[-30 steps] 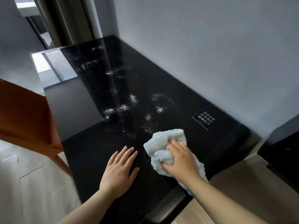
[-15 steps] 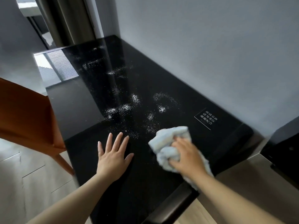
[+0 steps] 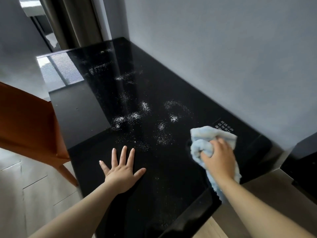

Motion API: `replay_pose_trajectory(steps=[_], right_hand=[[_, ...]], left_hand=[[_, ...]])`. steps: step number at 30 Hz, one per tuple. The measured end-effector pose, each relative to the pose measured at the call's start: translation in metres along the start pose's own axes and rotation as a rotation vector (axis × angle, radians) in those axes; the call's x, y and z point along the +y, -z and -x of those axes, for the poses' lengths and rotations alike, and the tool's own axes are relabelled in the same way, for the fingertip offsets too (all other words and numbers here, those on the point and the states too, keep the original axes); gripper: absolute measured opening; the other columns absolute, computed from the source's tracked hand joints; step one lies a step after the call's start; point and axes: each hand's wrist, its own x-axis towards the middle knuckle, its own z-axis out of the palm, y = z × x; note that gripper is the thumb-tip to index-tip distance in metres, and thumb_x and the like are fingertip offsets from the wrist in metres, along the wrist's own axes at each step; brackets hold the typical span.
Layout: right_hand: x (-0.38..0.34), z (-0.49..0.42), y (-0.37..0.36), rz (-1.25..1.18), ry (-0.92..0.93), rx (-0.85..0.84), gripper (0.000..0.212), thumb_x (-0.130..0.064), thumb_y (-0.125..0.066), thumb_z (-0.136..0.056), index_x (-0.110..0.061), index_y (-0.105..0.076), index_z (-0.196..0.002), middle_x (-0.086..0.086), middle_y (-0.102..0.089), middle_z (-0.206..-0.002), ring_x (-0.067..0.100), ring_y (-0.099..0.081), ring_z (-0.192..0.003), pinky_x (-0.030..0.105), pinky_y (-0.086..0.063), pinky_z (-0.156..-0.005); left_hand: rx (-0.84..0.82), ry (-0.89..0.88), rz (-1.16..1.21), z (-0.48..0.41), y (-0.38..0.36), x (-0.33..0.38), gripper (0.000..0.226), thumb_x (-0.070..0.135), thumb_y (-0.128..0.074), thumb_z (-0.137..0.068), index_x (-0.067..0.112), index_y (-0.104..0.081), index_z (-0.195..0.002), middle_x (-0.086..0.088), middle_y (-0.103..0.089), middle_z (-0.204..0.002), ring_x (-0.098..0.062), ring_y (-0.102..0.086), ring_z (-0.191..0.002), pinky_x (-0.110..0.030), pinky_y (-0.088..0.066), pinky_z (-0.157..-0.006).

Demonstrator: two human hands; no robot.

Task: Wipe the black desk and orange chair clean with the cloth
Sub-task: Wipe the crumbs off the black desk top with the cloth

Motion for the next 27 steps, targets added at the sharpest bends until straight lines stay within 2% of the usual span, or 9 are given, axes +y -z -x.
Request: replay_pose_trajectory(steps=[1,3,7,10,13,16,20,24,27], right_hand=[[0.002,-0.004,0.002,0.002,-0.095,0.026,0.009,-0.022,-0.055,-0.080,-0.015,-0.057,-0.076,-0.001,-0.054,-0.082,0.025,-0.057,-0.086,0.036,-0.043,-0.066],[-0.010,0.007,-0.003,0.020,-0.056,0.071,0.010,-0.021,-0.064,-0.076,-0.013,-0.058,-0.076,0.002,-0.055,-0.080,0.028,-0.057,-0.084,0.036,-0.043,-0.065],[-0.052,0.064,-0.026,-0.117,0.326,-0.030,0.027,-0.022,-0.079,-0.059,-0.013,-0.064,-0.079,0.006,-0.065,-0.091,0.030,-0.061,-0.085,0.038,-0.044,-0.075],[-0.063,0.080,-0.029,-0.250,0.501,-0.094,0.018,-0.031,-0.064,-0.071,-0.014,-0.062,-0.077,0.004,-0.066,-0.096,0.028,-0.062,-0.087,0.037,-0.050,-0.075],[-0.039,0.039,-0.015,-0.195,0.251,0.035,0.016,-0.018,-0.059,-0.066,-0.006,-0.061,-0.077,0.013,-0.061,-0.084,0.034,-0.060,-0.077,0.043,-0.051,-0.066],[-0.010,-0.001,-0.002,-0.040,-0.085,0.037,0.012,-0.018,-0.051,-0.080,-0.008,-0.059,-0.080,0.007,-0.058,-0.087,0.031,-0.059,-0.086,0.044,-0.048,-0.072],[-0.041,0.046,-0.020,-0.056,0.117,0.082,0.018,-0.017,-0.061,-0.065,-0.006,-0.062,-0.079,0.014,-0.062,-0.089,0.036,-0.060,-0.081,0.042,-0.048,-0.069],[-0.064,0.093,-0.031,-0.139,0.513,-0.009,0.029,-0.041,-0.057,-0.066,-0.017,-0.064,-0.082,0.005,-0.066,-0.111,0.028,-0.060,-0.101,0.036,-0.045,-0.087],[-0.040,0.053,-0.021,-0.084,0.359,0.056,0.022,-0.024,-0.060,-0.066,-0.009,-0.065,-0.081,0.011,-0.066,-0.095,0.034,-0.063,-0.082,0.039,-0.047,-0.069]], left_hand=[[-0.005,0.002,-0.002,0.001,0.000,0.000,0.086,0.080,-0.017,-0.079,0.037,0.022,-0.143,0.009,0.031,-0.152,-0.026,0.037,-0.135,-0.067,0.017,-0.101],[-0.005,0.005,-0.005,0.001,0.001,0.001,0.086,0.079,-0.017,-0.080,0.037,0.022,-0.143,0.009,0.031,-0.152,-0.026,0.037,-0.135,-0.067,0.016,-0.101],[0.019,0.008,-0.018,0.003,0.000,0.002,0.084,0.075,-0.021,-0.083,0.036,0.020,-0.145,0.008,0.029,-0.152,-0.027,0.035,-0.136,-0.067,0.015,-0.102],[0.005,0.007,-0.035,0.003,0.001,0.001,0.082,0.066,-0.026,-0.086,0.034,0.021,-0.144,0.007,0.030,-0.152,-0.027,0.035,-0.136,-0.069,0.013,-0.103],[0.012,0.011,-0.016,0.003,0.002,0.001,0.085,0.077,-0.019,-0.082,0.036,0.020,-0.144,0.009,0.030,-0.152,-0.026,0.035,-0.136,-0.067,0.015,-0.102],[-0.001,0.005,-0.015,0.003,0.002,0.002,0.086,0.078,-0.017,-0.081,0.035,0.021,-0.144,0.008,0.031,-0.152,-0.027,0.036,-0.135,-0.067,0.016,-0.102],[0.017,0.010,-0.022,0.003,0.001,0.002,0.085,0.077,-0.018,-0.082,0.035,0.020,-0.145,0.008,0.030,-0.152,-0.027,0.035,-0.136,-0.067,0.015,-0.102],[0.011,0.004,-0.035,0.004,0.002,0.002,0.083,0.067,-0.027,-0.086,0.033,0.020,-0.145,0.005,0.030,-0.153,-0.029,0.035,-0.136,-0.069,0.012,-0.102],[0.009,0.002,-0.004,0.006,0.003,0.003,0.084,0.076,-0.021,-0.083,0.035,0.019,-0.145,0.007,0.029,-0.153,-0.027,0.035,-0.136,-0.067,0.015,-0.102]])
